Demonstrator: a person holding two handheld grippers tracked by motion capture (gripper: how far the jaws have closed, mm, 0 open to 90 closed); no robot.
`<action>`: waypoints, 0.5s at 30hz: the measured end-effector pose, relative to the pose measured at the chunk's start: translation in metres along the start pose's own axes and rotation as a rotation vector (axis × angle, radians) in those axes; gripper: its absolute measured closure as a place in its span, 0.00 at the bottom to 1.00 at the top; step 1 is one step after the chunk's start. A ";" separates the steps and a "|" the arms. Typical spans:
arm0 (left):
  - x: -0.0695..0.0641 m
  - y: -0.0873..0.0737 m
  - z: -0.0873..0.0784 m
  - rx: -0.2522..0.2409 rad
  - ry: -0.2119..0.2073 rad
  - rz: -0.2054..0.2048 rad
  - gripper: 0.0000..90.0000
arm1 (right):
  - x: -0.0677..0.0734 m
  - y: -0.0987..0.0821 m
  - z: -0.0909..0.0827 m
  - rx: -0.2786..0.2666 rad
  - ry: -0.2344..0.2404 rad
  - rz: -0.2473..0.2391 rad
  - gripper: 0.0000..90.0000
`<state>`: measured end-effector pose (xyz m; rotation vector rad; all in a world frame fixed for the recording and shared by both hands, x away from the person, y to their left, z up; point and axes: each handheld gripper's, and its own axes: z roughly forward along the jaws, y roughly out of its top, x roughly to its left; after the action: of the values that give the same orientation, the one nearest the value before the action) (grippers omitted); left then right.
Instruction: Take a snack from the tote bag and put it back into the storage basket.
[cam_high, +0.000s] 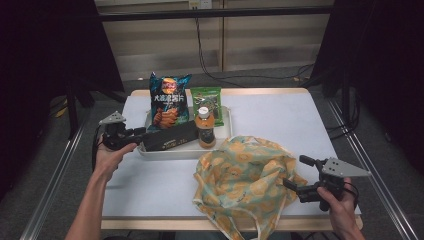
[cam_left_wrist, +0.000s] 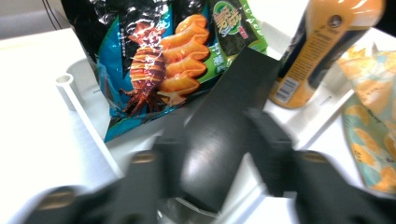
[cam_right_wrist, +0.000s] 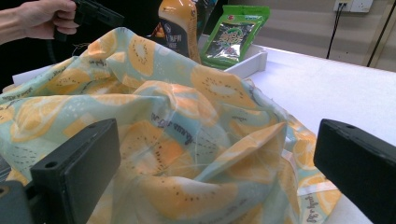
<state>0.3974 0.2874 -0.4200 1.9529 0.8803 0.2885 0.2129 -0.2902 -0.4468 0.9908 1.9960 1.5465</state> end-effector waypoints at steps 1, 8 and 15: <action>-0.002 -0.002 -0.002 0.001 -0.011 0.012 0.78 | 0.001 0.000 0.000 0.005 0.001 -0.001 0.00; -0.016 -0.009 -0.005 0.039 -0.054 0.049 1.00 | 0.003 0.001 0.000 0.005 -0.005 -0.011 0.00; -0.018 -0.018 0.007 0.104 -0.059 0.048 1.00 | 0.003 0.001 0.000 0.006 -0.005 -0.007 0.00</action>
<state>0.3799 0.2758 -0.4361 2.0704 0.8251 0.2157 0.2111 -0.2874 -0.4458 0.9882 2.0005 1.5338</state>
